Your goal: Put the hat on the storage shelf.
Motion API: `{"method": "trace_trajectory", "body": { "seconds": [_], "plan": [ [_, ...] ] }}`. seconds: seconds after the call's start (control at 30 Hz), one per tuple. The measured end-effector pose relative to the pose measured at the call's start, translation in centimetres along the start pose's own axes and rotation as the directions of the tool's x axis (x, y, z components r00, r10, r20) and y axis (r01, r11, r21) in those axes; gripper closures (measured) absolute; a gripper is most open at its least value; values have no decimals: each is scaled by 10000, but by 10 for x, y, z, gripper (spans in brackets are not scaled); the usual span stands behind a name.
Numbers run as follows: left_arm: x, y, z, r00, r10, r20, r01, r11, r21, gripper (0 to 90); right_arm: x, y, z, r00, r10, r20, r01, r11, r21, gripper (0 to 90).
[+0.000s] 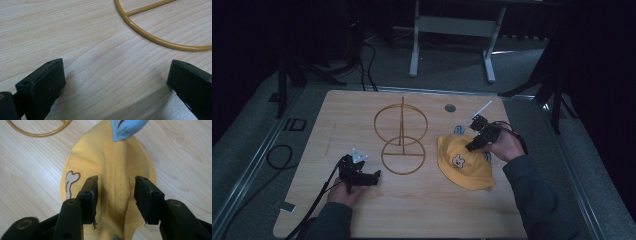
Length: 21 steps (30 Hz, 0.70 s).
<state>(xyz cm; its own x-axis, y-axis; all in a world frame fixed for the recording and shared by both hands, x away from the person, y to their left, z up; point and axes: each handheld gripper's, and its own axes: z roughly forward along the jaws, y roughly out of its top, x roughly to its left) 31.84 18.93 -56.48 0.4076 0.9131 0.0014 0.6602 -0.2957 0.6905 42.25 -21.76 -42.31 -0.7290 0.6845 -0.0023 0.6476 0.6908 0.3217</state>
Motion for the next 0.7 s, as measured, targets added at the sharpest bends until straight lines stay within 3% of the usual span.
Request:
{"method": "trace_trajectory", "body": {
  "seconds": [0.2, 0.37, 0.7],
  "plan": [
    [0, 0, 0, 10000, -15, 2, 15, 10000, -1, 19, -1, 10, 9, 9998, 94, -191, -81, 9979, 649, 572],
    [0, 0, 0, 10000, -13, 4, 13, 10000, 3, 19, 1, 14, 10, 9994, -117, -324, 150, 9943, 1054, 769],
    [0, 0, 0, 10000, -25, 2, 25, 10000, -8, 18, 13, 17, -1, 9939, -1067, 287, 1040, 9912, 824, 812]
  ]
}}
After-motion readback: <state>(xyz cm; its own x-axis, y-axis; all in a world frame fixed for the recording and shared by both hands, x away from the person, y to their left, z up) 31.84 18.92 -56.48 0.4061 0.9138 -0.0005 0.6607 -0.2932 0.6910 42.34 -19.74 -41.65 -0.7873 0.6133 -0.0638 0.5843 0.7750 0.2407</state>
